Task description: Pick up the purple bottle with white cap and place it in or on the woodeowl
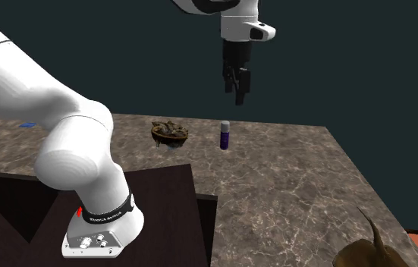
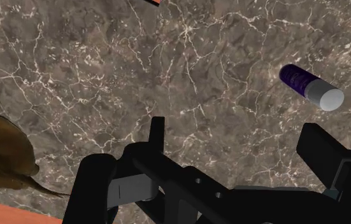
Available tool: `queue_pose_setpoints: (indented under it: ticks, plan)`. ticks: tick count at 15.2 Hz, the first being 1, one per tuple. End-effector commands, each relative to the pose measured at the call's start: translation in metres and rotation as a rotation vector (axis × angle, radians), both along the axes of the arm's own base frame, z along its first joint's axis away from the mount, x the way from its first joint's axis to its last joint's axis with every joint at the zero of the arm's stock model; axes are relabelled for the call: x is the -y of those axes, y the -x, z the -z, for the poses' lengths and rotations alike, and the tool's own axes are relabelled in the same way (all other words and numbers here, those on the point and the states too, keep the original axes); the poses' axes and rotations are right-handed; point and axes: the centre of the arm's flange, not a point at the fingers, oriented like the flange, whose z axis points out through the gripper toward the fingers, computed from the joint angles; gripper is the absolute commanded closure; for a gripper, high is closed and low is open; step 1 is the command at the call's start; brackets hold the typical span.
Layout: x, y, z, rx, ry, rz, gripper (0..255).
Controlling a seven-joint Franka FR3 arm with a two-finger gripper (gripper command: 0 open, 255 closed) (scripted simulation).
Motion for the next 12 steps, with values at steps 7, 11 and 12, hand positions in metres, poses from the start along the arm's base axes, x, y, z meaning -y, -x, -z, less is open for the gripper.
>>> queue_pose_setpoints:
  ticks: [7,11,12]
  plan:
    - [-0.082,-0.027,0.071,-0.017,0.014,-0.061,0]
    - [-0.123,-0.039,0.105,-0.027,0.022,-0.091,0]
    - [-0.133,-0.042,0.113,-0.029,0.024,-0.098,0]
